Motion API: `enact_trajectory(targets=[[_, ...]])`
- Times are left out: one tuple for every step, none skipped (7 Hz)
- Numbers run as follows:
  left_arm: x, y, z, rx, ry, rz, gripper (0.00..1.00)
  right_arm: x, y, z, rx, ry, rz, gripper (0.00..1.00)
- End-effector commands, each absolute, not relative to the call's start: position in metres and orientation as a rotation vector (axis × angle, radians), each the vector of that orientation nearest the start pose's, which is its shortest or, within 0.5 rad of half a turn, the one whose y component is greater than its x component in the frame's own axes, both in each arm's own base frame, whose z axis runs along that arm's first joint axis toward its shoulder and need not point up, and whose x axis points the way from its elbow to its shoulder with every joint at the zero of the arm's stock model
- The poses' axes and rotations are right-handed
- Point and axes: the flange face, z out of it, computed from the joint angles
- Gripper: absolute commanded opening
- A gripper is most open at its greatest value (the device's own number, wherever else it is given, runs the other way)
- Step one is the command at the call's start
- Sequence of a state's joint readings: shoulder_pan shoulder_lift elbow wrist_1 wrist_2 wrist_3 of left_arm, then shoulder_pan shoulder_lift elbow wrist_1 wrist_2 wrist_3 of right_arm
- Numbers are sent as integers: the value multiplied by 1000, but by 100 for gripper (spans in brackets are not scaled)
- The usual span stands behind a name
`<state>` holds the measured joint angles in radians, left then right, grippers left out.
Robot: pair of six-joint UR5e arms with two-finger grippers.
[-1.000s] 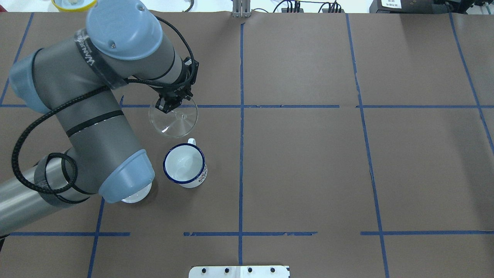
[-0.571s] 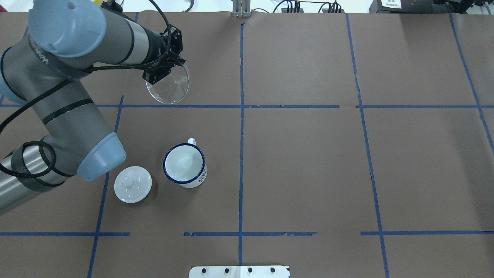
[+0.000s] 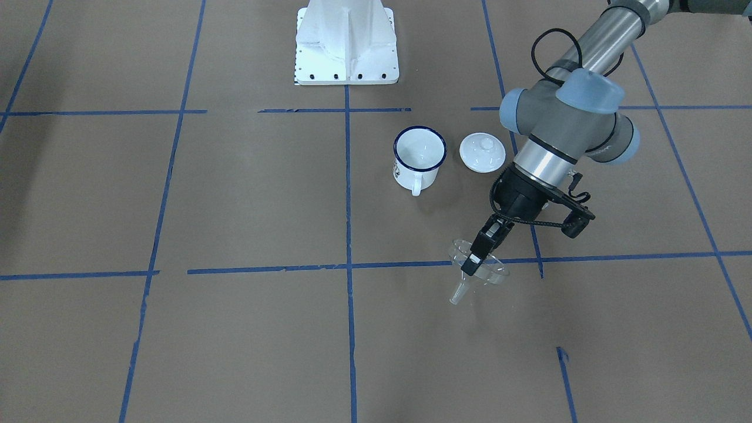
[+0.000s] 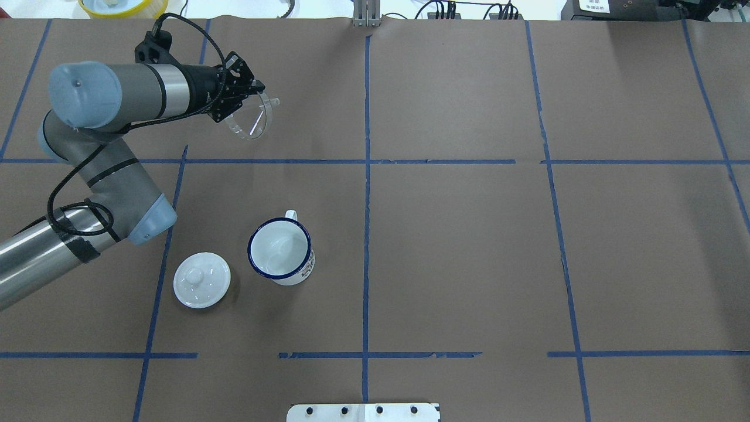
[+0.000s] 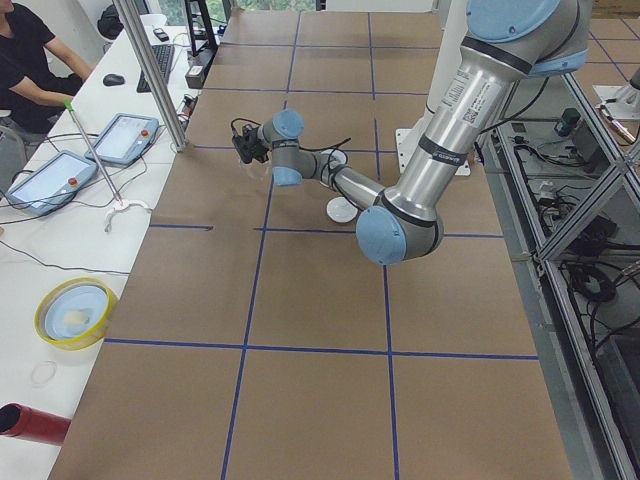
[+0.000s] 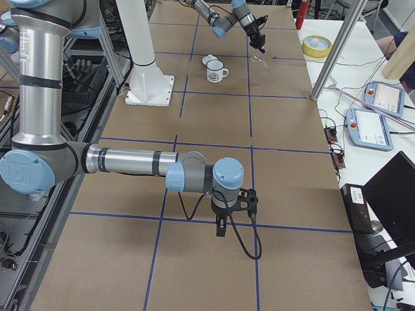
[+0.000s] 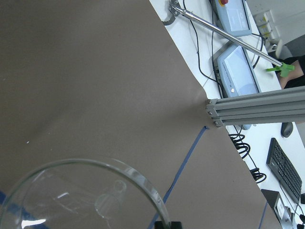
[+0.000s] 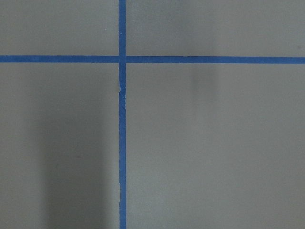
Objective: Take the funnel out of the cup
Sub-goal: 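Carry the funnel farther from the robot and set it down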
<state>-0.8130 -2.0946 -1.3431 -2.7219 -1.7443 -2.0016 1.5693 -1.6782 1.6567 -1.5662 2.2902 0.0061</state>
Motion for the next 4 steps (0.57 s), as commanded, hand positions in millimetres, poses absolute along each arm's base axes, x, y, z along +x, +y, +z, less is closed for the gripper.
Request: enact_trajectory(targets=[[402,-597,377,180,1536,-902,0,67,-445,670,-19,-719,10,100],[402,-597,378,179,1537,-905,0,67,-445,671,-20,-719,11,100],[400,-600,378,205,1557,-931,0,67,-445,670,-19,-719,10,100],[410,-611,376,209,1555,-953,0,67,-445,670,-19,-719,10,100]])
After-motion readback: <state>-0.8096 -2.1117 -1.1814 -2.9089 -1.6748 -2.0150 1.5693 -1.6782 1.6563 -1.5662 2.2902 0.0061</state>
